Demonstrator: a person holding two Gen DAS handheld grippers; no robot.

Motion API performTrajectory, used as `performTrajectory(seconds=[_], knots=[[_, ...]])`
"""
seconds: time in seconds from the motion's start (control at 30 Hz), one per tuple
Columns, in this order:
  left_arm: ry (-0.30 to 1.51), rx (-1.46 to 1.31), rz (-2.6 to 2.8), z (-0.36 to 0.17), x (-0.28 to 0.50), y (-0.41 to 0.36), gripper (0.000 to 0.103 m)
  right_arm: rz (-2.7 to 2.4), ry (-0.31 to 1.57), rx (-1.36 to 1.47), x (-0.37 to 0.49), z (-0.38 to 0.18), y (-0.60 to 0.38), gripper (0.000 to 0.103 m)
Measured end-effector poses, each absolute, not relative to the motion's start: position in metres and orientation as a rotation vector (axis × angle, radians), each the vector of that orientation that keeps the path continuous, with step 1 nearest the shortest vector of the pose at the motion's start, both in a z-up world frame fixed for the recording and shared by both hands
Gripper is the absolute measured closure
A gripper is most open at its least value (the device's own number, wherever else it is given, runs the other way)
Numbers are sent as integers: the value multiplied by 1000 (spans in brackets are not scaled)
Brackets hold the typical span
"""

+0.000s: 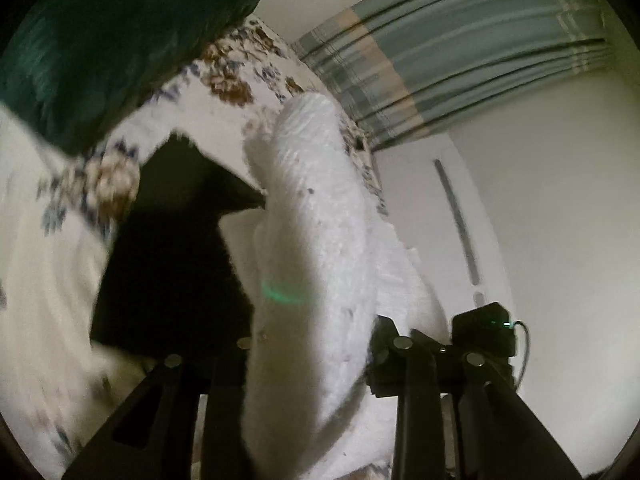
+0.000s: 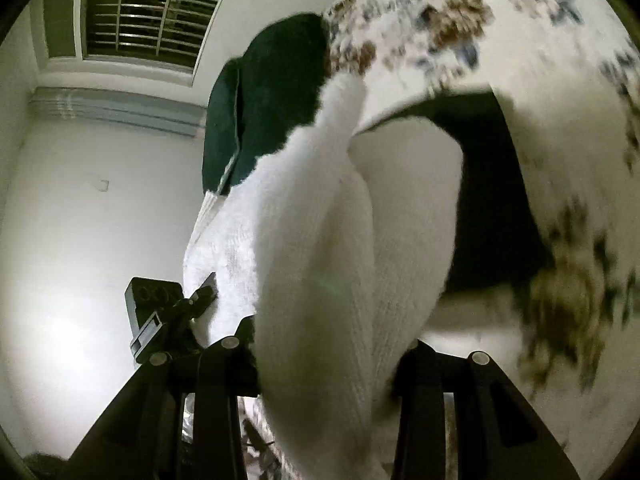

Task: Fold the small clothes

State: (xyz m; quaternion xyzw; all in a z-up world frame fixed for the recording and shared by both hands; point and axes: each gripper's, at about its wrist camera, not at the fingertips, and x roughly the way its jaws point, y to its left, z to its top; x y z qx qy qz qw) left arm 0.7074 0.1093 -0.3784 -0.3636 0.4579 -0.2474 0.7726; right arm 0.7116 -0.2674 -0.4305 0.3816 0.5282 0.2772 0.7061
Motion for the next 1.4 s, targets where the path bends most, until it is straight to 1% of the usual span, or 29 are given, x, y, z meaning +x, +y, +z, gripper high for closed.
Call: performTrajectory(seconds=[0.1, 0.2, 0.27, 0.33, 0.37, 0.4, 0.43, 0.5, 0.53, 0.57, 0.6, 0.63, 0.67, 0.7, 0.73, 0.77, 0.87, 1.03, 1.27, 1.4], knots=[[1040, -760, -492, -418, 752, 113, 76, 598, 1180, 833, 771, -448, -244, 63], [1110, -714, -461, -468, 775, 112, 76, 572, 1221, 822, 794, -496, -244, 63], [1125, -701, -454, -481, 781, 111, 76, 547, 1240, 818, 810, -525, -234, 63], [1125, -690, -453, -485, 781, 113, 73, 540, 1236, 824, 818, -539, -235, 63], [1129, -681, -444, -485, 779, 113, 68, 542, 1234, 826, 821, -543, -234, 63], [1135, -671, -434, -483, 777, 112, 62, 539, 1234, 811, 822, -545, -234, 60], [1145, -645, -405, -480, 775, 111, 60, 524, 1237, 781, 823, -545, -234, 57], [1151, -579, -346, -471, 768, 106, 58, 465, 1253, 680, 818, -536, -229, 37], [1141, -531, -323, -465, 766, 102, 57, 429, 1266, 622, 816, -533, -226, 32], [1127, -485, -292, -460, 763, 98, 48, 381, 1266, 538, 812, -528, -221, 25], [1102, -418, -237, -453, 760, 93, 45, 334, 1252, 464, 807, -521, -218, 19], [1081, -383, -209, -447, 756, 90, 45, 283, 1236, 400, 802, -515, -215, 16], [1058, -351, -184, -442, 754, 87, 40, 218, 1214, 333, 795, -507, -211, 13], [1029, -297, -143, -436, 752, 83, 21, 179, 1205, 306, 790, -503, -210, 9], [1011, -223, -87, -428, 748, 78, 8, 133, 1196, 270, 785, -499, -209, 6], [1001, -191, -64, -425, 747, 75, 0, 59, 1185, 202, 777, -493, -207, 0], [987, -89, -1, -408, 729, 60, 0, -69, 1121, 37, 748, -477, -198, 0], [983, -42, 26, -382, 693, 44, 0, -156, 1058, -44, 703, -444, -199, 0], [974, -25, 50, -318, 622, 25, 0, -187, 1030, -29, 622, -361, -206, 0], [943, -10, 37, -264, 568, 13, 0, -194, 985, -39, 571, -296, -205, 0]])
